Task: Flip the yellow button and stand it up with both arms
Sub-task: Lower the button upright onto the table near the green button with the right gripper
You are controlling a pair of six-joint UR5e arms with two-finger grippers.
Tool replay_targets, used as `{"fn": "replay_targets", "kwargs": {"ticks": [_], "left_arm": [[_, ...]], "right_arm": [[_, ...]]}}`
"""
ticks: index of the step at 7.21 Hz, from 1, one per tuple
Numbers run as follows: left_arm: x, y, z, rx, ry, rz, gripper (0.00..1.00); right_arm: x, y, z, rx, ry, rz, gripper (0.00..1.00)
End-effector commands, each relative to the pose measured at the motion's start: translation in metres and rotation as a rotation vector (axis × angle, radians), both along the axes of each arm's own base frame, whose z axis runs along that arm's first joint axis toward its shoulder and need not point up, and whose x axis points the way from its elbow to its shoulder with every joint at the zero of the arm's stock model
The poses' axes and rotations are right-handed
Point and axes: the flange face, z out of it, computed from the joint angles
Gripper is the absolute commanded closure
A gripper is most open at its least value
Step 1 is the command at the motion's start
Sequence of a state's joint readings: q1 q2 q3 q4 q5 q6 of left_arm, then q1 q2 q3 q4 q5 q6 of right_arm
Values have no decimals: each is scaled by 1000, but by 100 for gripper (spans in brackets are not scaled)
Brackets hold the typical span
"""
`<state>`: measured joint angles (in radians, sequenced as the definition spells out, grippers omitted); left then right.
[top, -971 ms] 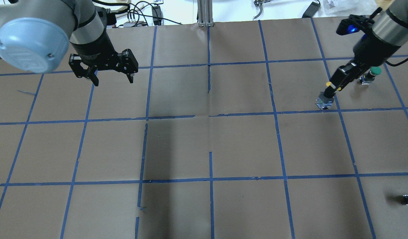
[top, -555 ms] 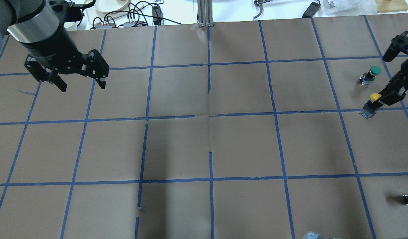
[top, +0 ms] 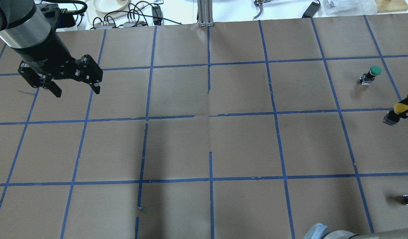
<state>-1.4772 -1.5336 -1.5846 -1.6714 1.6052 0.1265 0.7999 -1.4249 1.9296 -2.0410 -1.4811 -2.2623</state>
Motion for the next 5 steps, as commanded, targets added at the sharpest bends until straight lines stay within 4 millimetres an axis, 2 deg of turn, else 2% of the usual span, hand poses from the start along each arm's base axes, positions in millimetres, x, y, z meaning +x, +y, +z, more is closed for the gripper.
{"fn": "replay_targets", "kwargs": {"ticks": [1,2,3,5], "left_arm": [[-26,-1,-11,19,1,-77,0],[-41,-2,-11,-18,0,-109,0],[-47,-3,-11,-36,1,-128,0],[-49,1,-19,-34,0,-148,0]], "right_arm": [[-20,20,-21,-58,-18,177,70],[-31,28,-30,-40,-44,149,70],[-30,28,-34,-44,-59,151,70],[-30,24,-50,-60,-112,144,70]]}}
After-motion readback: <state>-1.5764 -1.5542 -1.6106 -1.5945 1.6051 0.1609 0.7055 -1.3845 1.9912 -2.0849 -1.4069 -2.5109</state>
